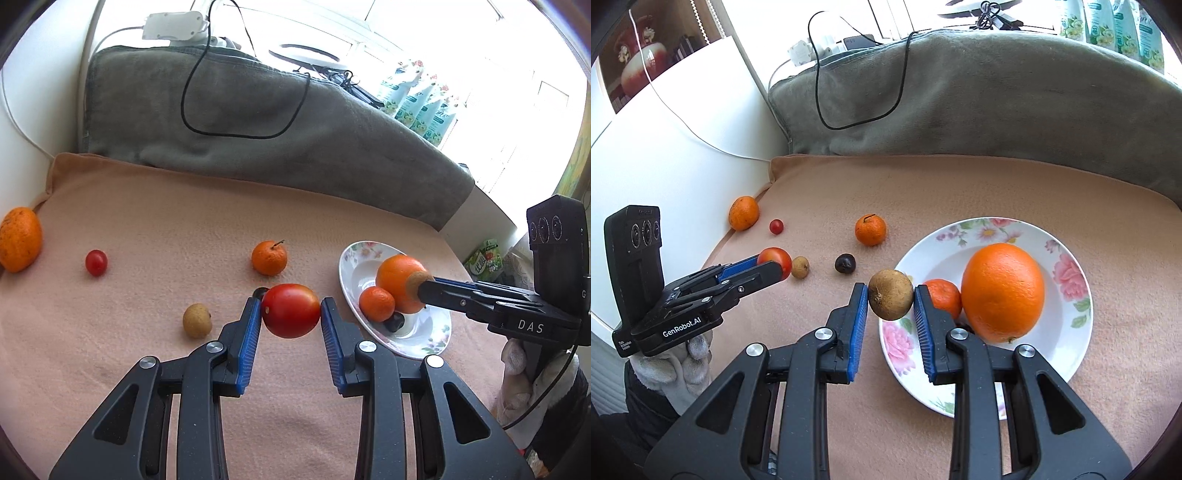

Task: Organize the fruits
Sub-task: 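Carry the brown fruit into the plate with the right gripper while the left carries the tomato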

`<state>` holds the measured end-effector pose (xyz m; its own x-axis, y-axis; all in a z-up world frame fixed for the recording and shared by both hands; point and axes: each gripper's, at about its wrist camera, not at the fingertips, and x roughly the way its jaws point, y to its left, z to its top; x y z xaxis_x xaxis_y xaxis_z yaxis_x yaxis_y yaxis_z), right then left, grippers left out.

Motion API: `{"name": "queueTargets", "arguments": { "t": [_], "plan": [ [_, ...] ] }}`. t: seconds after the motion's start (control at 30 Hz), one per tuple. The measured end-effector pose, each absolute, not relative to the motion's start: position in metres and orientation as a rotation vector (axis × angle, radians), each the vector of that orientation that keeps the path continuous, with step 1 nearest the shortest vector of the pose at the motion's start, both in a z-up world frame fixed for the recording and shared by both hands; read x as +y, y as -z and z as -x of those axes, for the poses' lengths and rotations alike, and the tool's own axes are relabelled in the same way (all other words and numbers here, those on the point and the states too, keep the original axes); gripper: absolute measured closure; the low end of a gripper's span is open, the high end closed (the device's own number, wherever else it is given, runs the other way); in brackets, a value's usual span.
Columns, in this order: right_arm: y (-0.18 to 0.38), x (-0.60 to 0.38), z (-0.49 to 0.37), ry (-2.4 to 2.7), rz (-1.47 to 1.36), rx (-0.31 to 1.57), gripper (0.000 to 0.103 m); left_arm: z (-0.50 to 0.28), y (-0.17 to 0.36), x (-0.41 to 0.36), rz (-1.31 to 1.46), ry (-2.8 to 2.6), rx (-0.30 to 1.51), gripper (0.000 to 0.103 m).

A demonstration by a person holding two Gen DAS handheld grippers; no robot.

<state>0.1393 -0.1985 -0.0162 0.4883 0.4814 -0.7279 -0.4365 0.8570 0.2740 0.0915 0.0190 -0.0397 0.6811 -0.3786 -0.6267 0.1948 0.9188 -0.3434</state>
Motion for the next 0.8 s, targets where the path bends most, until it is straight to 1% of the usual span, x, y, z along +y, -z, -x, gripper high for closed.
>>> {"name": "queueTargets", "arguments": {
  "t": [0.47,0.8],
  "plan": [
    [0.021,-0.270,-0.131,-0.434,-0.120,0.895,0.076,-0.094,0.039,-0.031,0.228,0.421,0.779,0.071],
    [0.035,-0.293,-0.140,-0.381,-0.148,0.914,0.076,-0.091,0.043,-0.071,0.202,0.509,0.810,0.071]
  ]
}}
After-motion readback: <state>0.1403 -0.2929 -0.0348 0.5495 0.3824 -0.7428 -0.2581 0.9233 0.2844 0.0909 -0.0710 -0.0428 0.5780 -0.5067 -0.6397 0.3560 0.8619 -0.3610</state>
